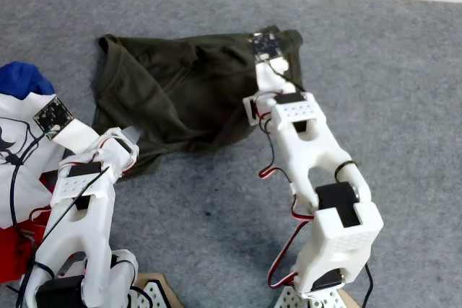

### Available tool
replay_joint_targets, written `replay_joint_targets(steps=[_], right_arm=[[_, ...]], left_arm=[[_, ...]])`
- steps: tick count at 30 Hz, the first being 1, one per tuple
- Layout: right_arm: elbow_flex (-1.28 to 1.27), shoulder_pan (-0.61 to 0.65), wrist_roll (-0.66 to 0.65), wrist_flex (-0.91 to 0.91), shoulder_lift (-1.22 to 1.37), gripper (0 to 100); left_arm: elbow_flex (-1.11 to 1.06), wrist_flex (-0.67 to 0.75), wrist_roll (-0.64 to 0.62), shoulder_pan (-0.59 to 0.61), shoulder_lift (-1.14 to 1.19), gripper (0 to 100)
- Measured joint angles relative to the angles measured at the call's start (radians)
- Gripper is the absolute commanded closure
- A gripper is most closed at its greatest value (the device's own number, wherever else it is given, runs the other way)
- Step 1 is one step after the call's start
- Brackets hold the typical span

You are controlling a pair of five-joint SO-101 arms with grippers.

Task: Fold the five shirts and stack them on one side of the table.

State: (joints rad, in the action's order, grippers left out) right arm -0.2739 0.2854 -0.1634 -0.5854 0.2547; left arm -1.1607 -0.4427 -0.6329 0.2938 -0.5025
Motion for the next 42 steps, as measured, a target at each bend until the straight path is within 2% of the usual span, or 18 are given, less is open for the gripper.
replay_joint_targets(steps=[4,11,22,31,37,40,42], right_arm=[[0.011,0.008,-0.008,0.006,0.078,81.3],[0.049,0.005,-0.009,0.006,0.095,96.1],[0.051,0.005,-0.009,0.006,0.081,96.5],[-0.029,-0.098,0.052,-0.086,-0.123,96.5],[-0.169,-0.115,0.061,-0.14,-0.255,96.6],[-0.249,-0.115,0.061,-0.141,-0.324,96.6],[-0.307,-0.115,0.061,-0.141,-0.373,96.6]], left_arm=[[0.0,0.0,0.0,0.0,0.0,75],[0.0,0.0,0.0,0.0,0.0,75],[0.0,0.0,0.0,0.0,0.0,75],[-0.003,0.0,0.0,0.0,0.0,75],[-0.003,-0.002,0.0,0.0,0.0,75],[-0.003,-0.054,0.0,0.0,-0.006,75],[-0.003,-0.12,0.0,0.0,-0.038,79]])
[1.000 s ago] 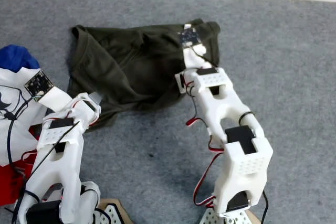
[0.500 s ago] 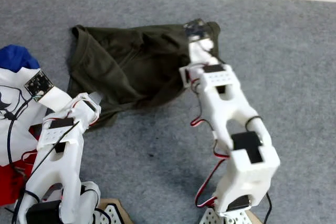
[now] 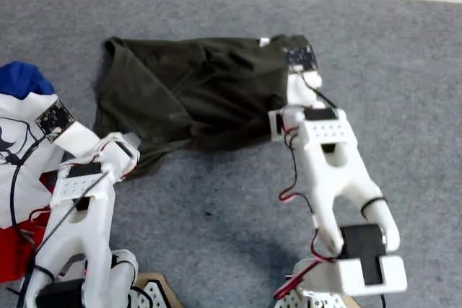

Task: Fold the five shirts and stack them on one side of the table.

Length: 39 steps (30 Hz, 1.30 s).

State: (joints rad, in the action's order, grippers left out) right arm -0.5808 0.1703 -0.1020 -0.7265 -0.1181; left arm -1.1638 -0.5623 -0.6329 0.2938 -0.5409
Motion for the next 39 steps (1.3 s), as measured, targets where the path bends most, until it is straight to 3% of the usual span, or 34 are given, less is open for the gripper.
replay_joint_targets(steps=[5,17,23,30,39], right_arm=[[-0.118,0.0,0.0,-0.003,-0.11,96.6],[-0.173,0.0,0.002,-0.057,-0.215,96.6],[-0.173,0.0,-0.043,-0.15,-0.218,95.7],[-0.244,0.0,-0.147,-0.204,-0.221,76.6],[-0.245,0.0,-0.178,-0.204,-0.316,94.7]], left_arm=[[0.0,-0.178,0.026,-0.017,-0.143,100],[-0.109,-0.311,0.118,-0.015,-0.598,97],[-0.123,-0.33,0.117,0.0,-0.651,97],[-0.124,-0.328,0.117,0.0,-0.565,97],[-0.124,-0.298,0.117,0.0,-0.542,97]])
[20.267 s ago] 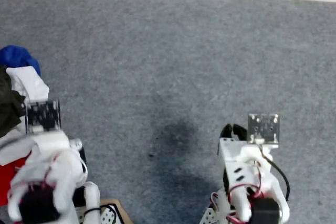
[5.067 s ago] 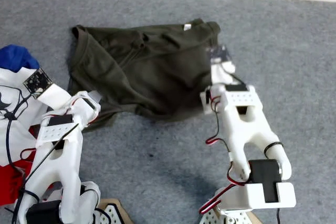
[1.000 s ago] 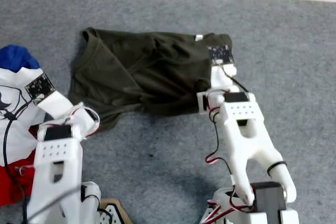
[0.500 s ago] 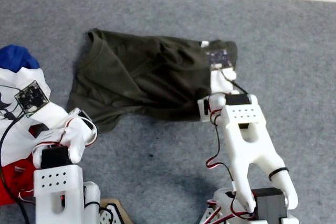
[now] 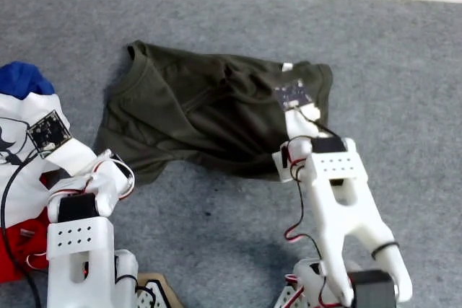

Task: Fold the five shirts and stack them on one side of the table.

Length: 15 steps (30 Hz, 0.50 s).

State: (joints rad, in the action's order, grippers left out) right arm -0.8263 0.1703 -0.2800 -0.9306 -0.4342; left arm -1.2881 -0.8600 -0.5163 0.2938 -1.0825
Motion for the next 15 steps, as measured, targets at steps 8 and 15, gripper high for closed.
replay_joint_targets(steps=[8,15], right_arm=[[-0.003,-0.002,0.0,-0.107,-0.166,99.1],[-0.003,0.0,-0.117,-0.339,-0.31,98.7]], left_arm=[[0.0,0.0,0.0,0.0,0.0,97],[0.0,0.0,0.0,0.0,0.0,97]])
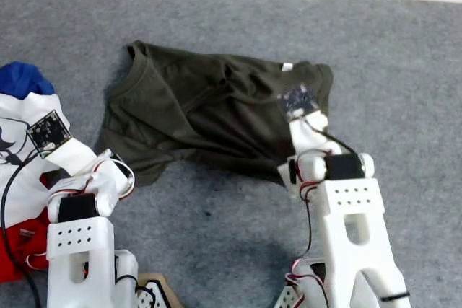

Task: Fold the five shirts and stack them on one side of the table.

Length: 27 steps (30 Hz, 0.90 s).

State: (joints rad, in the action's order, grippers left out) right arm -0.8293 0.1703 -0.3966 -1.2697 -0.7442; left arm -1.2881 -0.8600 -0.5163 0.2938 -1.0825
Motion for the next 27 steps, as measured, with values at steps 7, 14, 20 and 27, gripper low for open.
replay_joint_targets(steps=[7,14,20,27], right_arm=[[-0.112,0.0,-0.175,-0.192,-0.035,98.5],[-0.152,0.0,-0.281,-0.196,-0.037,71.7],[-0.135,-0.002,-0.287,-0.152,-0.037,74.2],[0.094,-0.026,-0.095,-0.114,-0.034,78.2]], left_arm=[[0.0,0.0,0.0,0.0,0.0,97],[0.0,0.0,0.0,0.0,0.0,96],[0.018,0.02,0.0,0.0,0.002,82],[0.178,0.02,0.0,-0.094,0.023,86]])
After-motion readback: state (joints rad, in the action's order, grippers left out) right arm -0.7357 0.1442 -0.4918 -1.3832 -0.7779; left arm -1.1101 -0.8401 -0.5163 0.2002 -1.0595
